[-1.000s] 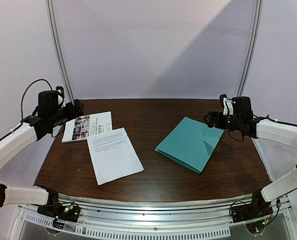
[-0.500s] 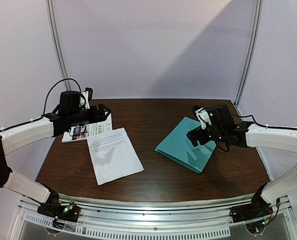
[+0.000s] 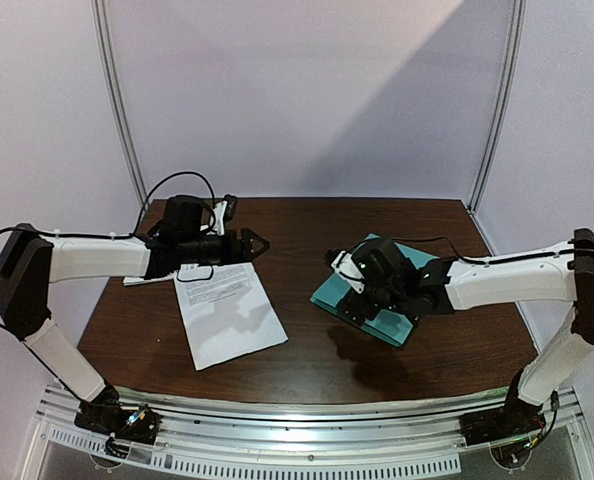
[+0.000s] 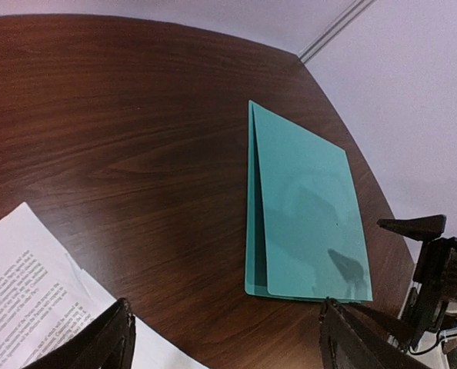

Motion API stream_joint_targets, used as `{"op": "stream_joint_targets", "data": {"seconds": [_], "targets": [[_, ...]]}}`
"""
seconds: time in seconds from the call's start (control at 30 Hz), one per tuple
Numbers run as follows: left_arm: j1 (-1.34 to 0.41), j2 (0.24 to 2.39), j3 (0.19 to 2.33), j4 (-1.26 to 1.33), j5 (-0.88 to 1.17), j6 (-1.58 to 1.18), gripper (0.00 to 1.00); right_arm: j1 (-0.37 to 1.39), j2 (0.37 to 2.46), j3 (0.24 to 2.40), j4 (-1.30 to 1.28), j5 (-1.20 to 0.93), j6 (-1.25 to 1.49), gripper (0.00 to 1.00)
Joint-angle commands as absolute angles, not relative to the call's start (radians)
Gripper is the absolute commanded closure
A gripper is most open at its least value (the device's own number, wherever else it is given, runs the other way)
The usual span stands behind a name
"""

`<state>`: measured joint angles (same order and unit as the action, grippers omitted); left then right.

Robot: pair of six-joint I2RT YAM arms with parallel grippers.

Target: Put the files into the folder

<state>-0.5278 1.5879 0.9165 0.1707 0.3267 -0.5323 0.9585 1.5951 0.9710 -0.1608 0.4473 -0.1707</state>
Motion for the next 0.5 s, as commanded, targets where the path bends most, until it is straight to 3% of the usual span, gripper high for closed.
{"op": "stream_joint_targets", "data": {"seconds": [0.0, 0.47], "targets": [[-0.548, 1.629, 0.942, 0.237, 0.369, -0.559, 0.18, 1.015, 1.668, 1.029, -0.187, 0.57, -0.256, 0.01], [-0.551, 1.675, 0.933, 0.269, 0.352, -0.563, 0.2, 1.068, 1.817, 1.094, -0.219, 0.669, -0.338, 0.01]]}}
